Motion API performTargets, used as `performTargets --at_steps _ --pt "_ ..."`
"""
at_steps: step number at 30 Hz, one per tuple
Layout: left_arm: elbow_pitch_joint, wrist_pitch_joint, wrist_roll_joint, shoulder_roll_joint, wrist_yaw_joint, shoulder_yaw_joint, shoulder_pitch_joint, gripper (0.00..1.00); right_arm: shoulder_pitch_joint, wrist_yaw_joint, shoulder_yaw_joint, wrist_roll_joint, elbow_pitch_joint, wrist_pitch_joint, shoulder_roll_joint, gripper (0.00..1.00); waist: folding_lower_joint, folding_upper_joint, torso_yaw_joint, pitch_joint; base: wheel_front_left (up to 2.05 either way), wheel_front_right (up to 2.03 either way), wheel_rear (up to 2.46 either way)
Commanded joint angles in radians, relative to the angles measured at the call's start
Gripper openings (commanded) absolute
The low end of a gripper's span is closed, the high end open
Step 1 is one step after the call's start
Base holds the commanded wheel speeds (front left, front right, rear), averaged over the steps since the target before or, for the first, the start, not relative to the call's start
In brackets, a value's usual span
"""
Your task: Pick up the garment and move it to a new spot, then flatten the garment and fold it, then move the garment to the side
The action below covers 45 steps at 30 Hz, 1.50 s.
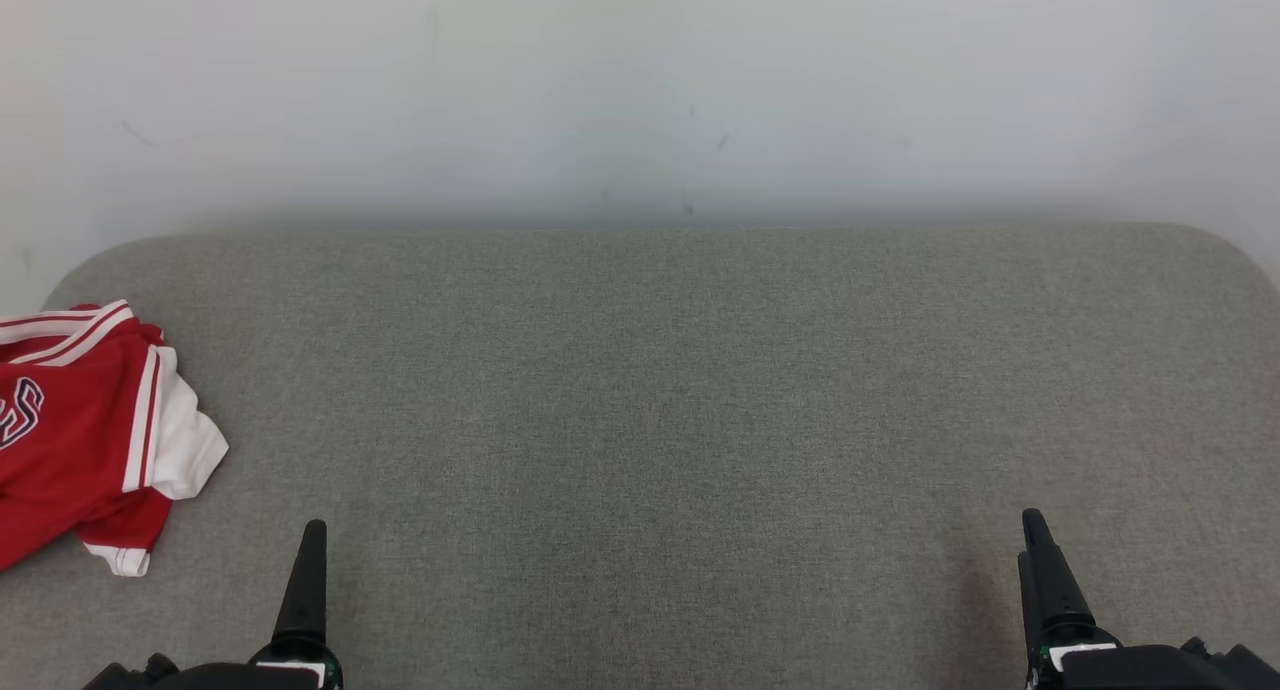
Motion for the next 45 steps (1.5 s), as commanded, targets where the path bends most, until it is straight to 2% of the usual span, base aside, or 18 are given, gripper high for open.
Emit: performTargets --at_steps 1,11,26,34,45 --pt "-0.022 -0.008 0.023 0.004 0.000 -0.001 -0.005 1.00 -0.023 0.000 0.004 -0.020 -0.015 -0.006 -0.004 1.00 0.0000 0.0000 0.000 0.000 0.00 0.00 0.00" --pt "-0.050 -0.049 0.236 0.006 0.002 -0.001 0.009 1.00 -0.021 0.000 0.034 -0.232 -0.028 -0.040 -0.005 1.00 0.0000 0.0000 0.002 0.001 0.00 0.00 0.00" --pt "-0.122 -0.107 0.585 0.008 0.069 -0.047 0.032 1.00 -0.015 -0.001 0.069 -0.592 -0.041 -0.090 -0.006 1.00 0.0000 0.0000 0.003 0.003 0.00 0.00 0.00" --pt "-0.150 -0.132 0.715 0.009 0.083 -0.056 0.036 1.00 -0.017 -0.001 0.063 -0.725 -0.040 -0.111 -0.006 1.00 0.0000 0.0000 0.003 0.007 0.00 0.00 0.00" --pt "-0.183 -0.162 0.836 0.010 0.070 -0.039 0.049 1.00 -0.019 -0.001 0.064 -0.850 -0.046 -0.135 -0.007 1.00 0.0000 0.0000 0.001 0.011 0.00 0.00 0.00"
